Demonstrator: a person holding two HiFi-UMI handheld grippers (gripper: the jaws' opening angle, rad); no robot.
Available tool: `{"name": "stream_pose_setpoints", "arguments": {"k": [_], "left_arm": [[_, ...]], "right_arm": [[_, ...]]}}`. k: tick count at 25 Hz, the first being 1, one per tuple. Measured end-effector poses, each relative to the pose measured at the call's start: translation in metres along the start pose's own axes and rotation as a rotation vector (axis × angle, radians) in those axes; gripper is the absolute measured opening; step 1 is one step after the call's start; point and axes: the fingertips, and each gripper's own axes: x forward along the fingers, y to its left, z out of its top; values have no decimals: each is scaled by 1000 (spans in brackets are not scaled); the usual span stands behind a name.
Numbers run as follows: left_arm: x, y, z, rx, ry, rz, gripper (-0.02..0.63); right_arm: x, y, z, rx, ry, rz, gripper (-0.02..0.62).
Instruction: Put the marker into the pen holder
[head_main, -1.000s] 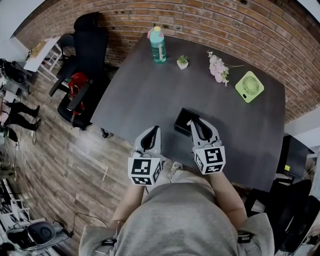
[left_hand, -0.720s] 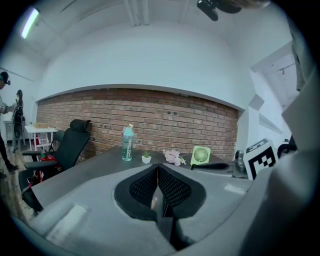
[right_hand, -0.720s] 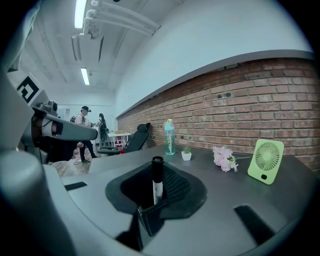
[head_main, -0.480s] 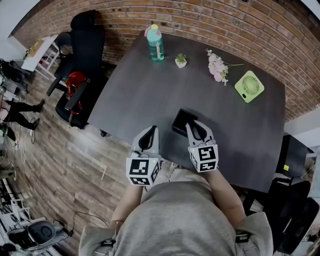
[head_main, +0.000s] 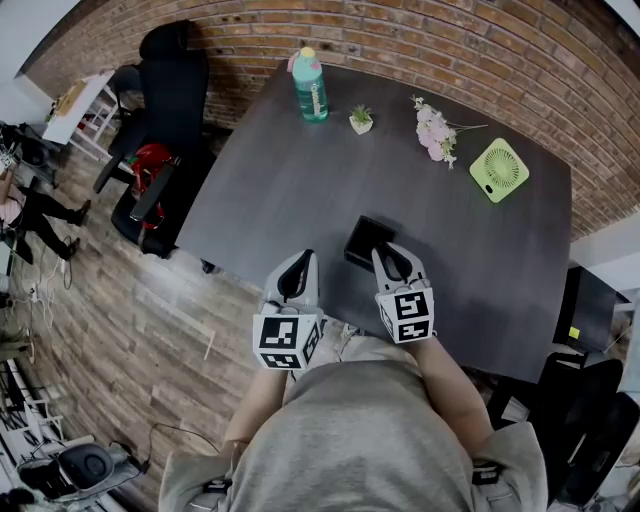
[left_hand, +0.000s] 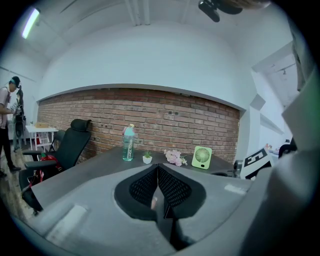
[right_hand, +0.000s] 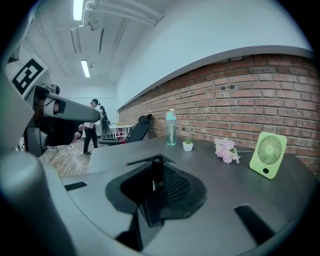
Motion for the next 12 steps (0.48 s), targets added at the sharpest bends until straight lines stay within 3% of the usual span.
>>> {"name": "stream_pose_setpoints", "arguments": {"k": [12], "left_arm": [[-8, -7, -1, 12, 6, -20, 18]], "right_arm": [[-13, 8, -5, -23, 11, -1, 66]]}}
